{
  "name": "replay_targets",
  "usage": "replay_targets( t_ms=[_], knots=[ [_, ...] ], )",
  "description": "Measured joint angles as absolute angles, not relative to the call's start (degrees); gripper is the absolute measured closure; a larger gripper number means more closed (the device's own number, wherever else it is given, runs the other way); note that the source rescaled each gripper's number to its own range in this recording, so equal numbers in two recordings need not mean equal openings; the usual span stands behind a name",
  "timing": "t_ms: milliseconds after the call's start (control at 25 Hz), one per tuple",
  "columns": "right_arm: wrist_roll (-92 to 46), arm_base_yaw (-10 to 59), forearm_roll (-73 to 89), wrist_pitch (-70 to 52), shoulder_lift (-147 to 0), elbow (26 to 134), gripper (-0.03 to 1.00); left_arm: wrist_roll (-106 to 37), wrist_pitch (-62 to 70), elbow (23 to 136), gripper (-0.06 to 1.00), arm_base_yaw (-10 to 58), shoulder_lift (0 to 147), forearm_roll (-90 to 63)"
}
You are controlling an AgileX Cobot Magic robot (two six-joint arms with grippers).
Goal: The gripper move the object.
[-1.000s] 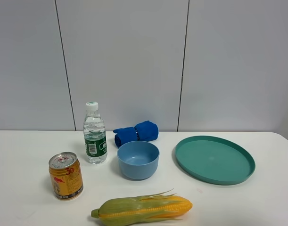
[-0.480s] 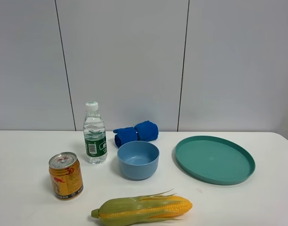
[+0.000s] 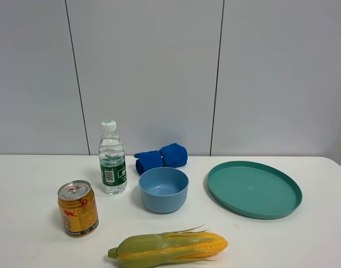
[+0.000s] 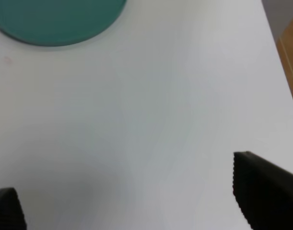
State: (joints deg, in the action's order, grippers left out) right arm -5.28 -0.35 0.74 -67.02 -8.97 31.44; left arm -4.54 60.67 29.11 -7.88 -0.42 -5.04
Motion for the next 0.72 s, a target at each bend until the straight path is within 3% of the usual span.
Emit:
replay_targets(
  t_ms=[360, 720],
  knots=[
    [-3.8, -0.35, 2.29, -60.98, 0.06, 28.88, 0.22, -4.48, 60.67, 29.11, -0.06, -7.88, -0.42, -5.04],
    [-3.8, -0.35, 2.49, -60.91, 0.12, 28.58, 0.22, -4.53, 60.67, 29.11, -0.06, -7.88, -0.42, -5.04]
  ],
)
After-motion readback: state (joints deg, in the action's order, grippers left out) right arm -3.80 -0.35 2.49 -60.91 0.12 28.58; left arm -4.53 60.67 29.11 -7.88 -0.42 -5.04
